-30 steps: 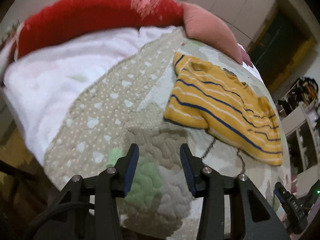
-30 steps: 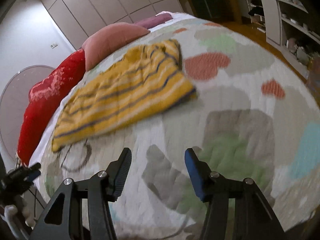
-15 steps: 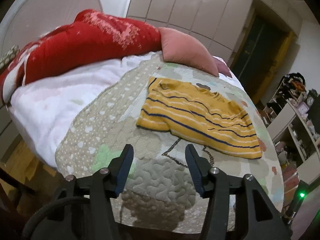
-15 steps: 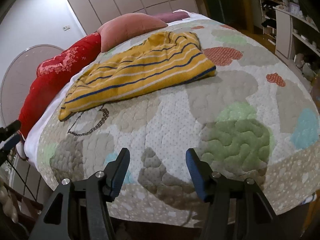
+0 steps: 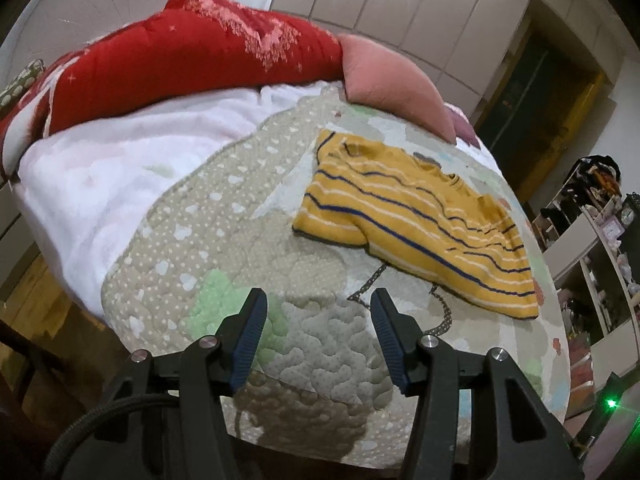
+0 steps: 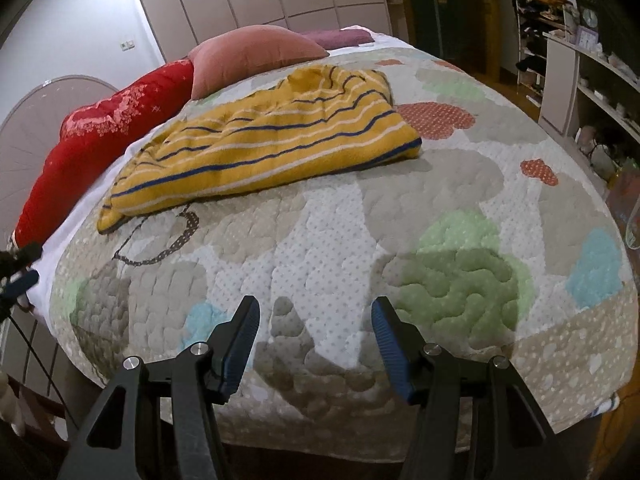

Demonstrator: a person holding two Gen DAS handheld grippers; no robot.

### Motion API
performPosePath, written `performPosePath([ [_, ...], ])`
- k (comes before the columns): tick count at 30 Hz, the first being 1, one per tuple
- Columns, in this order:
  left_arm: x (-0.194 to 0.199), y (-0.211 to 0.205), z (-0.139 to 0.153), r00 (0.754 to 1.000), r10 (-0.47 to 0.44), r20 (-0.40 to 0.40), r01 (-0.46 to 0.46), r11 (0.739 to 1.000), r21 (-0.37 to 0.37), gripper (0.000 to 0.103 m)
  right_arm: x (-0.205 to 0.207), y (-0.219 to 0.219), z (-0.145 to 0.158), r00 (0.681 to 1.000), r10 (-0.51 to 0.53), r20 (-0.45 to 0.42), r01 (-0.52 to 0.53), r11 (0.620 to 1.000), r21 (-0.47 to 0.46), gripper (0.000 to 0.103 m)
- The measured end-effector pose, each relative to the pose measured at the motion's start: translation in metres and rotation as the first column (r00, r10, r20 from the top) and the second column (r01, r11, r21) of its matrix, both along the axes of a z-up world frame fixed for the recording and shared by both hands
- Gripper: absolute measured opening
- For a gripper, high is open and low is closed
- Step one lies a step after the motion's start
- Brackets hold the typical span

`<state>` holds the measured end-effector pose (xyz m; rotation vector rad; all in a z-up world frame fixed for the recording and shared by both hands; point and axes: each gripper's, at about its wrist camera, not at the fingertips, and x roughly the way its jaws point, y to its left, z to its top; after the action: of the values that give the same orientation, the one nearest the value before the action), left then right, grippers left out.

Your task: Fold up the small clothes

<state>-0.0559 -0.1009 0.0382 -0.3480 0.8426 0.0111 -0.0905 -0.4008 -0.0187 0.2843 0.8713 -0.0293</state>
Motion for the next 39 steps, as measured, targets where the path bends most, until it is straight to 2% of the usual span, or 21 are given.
performPosePath([
  [3,0.005,-0.003,-0.006,1.000,0.007,-0.017,-0.007,1.000,0.024,0.053,0.001,-0.004,-0.002,1.000,-0.003,0.009,0.003,1.000,0.004,0.062],
  [6,0.015,-0.009,-0.015,0.998,-0.008,-0.064,0.009,1.000,0.014,0.053,0.005,-0.008,-0.002,1.000,-0.002,0.022,0.002,1.000,0.015,0.062],
  [11,0.023,-0.019,-0.021,0.996,-0.017,-0.090,0.020,0.999,0.030,0.053,0.012,-0.013,0.002,0.999,0.016,0.042,-0.016,1.000,0.017,0.062],
  [15,0.034,-0.013,-0.026,0.995,0.002,-0.098,-0.001,1.000,0.004,0.053,0.026,-0.015,0.010,0.998,0.047,0.036,-0.048,0.998,0.029,0.062],
  [19,0.066,0.000,-0.025,0.993,-0.003,-0.117,-0.001,0.999,-0.037,0.053,0.063,0.001,0.032,0.989,0.137,0.050,-0.138,0.990,0.034,0.062],
  [22,0.104,0.012,-0.029,0.994,-0.018,-0.112,0.010,0.997,-0.070,0.053,0.101,0.024,0.048,0.972,0.227,0.055,-0.229,0.973,0.037,0.063],
  [25,0.134,0.025,-0.046,0.994,-0.010,-0.110,-0.003,0.994,-0.114,0.053,0.148,0.052,0.058,0.947,0.317,0.042,-0.320,0.943,0.090,0.067],
  [27,0.146,0.032,-0.063,0.991,-0.019,-0.131,-0.012,0.973,-0.228,0.039,0.180,0.077,0.057,0.925,0.379,0.015,-0.379,0.922,0.073,0.067],
  [28,0.148,0.034,-0.073,0.990,-0.020,-0.136,-0.021,0.956,-0.292,0.033,0.197,0.093,0.056,0.913,0.407,0.003,-0.407,0.912,0.043,0.067],
  [30,0.143,0.032,-0.080,0.994,0.004,-0.109,-0.038,0.950,-0.310,0.033,0.226,0.125,0.053,0.885,0.463,-0.036,-0.464,0.886,0.001,0.067],
  [32,0.139,0.031,-0.080,0.996,0.004,-0.090,-0.033,0.948,-0.316,0.033,0.259,0.157,0.046,0.856,0.509,-0.092,-0.510,0.860,0.015,0.067],
  [36,0.133,0.038,-0.082,0.996,-0.009,-0.091,-0.028,0.920,-0.392,0.033,0.305,0.209,0.026,0.831,0.522,-0.190,-0.523,0.851,0.048,0.067],
  [38,0.129,0.045,-0.082,0.996,-0.005,-0.093,-0.034,0.908,-0.418,0.033,0.312,0.232,0.018,0.824,0.512,-0.242,-0.533,0.845,-0.028,0.068],
  [39,0.123,0.051,-0.082,0.996,0.002,-0.094,-0.044,0.896,-0.443,0.033,0.312,0.245,0.012,0.823,0.497,-0.275,-0.538,0.837,-0.098,0.072],
])
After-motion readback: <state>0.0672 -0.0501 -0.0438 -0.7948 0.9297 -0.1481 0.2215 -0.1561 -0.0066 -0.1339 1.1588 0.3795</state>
